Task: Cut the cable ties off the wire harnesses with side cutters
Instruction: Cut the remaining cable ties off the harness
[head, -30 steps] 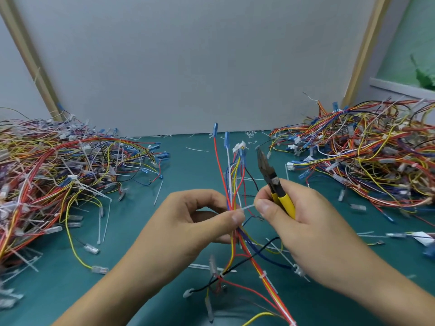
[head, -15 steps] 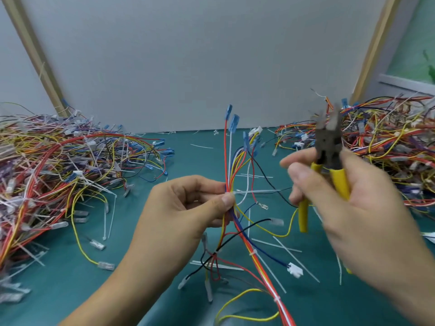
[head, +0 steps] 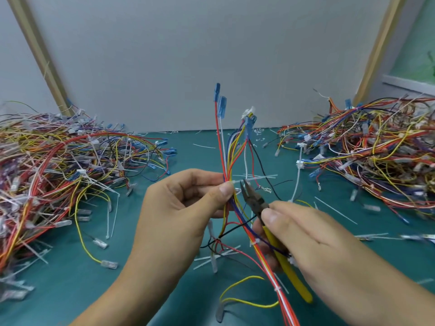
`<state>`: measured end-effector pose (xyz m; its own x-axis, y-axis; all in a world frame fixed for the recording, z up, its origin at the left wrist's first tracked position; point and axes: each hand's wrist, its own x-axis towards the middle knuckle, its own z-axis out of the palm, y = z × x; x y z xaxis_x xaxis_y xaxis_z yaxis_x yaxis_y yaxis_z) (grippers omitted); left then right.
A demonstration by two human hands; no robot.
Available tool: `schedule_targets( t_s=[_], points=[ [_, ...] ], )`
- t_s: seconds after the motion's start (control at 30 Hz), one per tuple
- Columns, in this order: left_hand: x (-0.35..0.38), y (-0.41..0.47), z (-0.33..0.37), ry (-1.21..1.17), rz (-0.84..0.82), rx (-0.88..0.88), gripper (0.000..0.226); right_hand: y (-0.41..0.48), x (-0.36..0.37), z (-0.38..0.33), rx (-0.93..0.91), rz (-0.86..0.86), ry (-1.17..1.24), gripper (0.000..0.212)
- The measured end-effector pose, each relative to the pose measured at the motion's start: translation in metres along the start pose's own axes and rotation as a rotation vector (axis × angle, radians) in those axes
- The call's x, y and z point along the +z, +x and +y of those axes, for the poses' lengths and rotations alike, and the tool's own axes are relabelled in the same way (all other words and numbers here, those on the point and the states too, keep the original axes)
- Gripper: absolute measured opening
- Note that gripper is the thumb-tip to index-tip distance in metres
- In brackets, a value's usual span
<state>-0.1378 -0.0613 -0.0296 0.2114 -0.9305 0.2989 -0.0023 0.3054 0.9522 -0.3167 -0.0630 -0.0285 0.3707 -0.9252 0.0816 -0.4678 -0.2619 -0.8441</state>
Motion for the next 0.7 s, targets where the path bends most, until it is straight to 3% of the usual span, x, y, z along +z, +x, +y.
schedule_targets(
  t_s=[0.3,0.7],
  points=[
    [0.0044,-0.0036,-0.0014,-0.023,-0.026,0.001,0.021,-0.0023,-0.0019,-0.0063,0.015,0.056,-0.365,0.058],
    [0.0045,-0.0045,-0.0018,0.007,-0.023,0.023,0.016,-0.0033,-0.0015,-0.0064,-0.017,0.037,-0.446,0.059]
  ],
)
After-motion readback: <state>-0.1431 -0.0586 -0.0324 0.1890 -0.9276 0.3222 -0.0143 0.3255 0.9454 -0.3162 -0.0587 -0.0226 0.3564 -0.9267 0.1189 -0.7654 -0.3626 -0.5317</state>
